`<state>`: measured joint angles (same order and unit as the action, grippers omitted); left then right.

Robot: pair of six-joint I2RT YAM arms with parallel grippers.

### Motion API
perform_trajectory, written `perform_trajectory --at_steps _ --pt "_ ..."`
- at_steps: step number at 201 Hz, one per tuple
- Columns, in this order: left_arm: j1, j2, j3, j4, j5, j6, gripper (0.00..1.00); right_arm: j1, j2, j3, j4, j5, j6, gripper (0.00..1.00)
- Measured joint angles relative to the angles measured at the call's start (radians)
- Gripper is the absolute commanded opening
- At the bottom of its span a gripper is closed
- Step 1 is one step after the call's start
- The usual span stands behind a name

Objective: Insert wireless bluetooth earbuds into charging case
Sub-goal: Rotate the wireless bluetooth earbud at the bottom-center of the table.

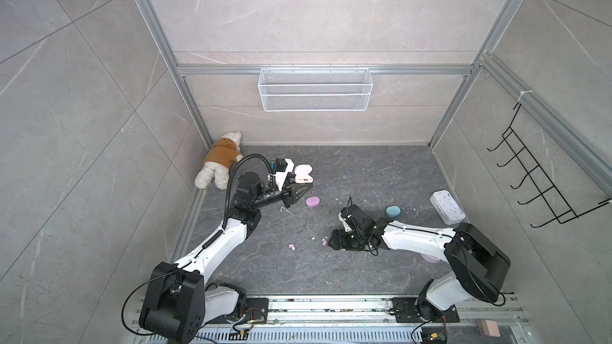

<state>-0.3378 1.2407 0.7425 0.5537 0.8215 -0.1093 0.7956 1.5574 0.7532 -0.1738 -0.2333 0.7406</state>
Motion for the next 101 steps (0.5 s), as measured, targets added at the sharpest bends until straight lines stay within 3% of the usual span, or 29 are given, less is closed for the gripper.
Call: perform_trajectory --at_steps 51,101 --pt "0.000 0.000 0.000 0.001 0.000 0.000 0.23 0.023 -0.058 -0.001 0.027 -0.073 -0.007 0.72" --pt "0.000 0.001 0.000 0.013 0.001 -0.014 0.23 0.025 -0.123 0.049 -0.145 -0.031 -0.069 0.71"
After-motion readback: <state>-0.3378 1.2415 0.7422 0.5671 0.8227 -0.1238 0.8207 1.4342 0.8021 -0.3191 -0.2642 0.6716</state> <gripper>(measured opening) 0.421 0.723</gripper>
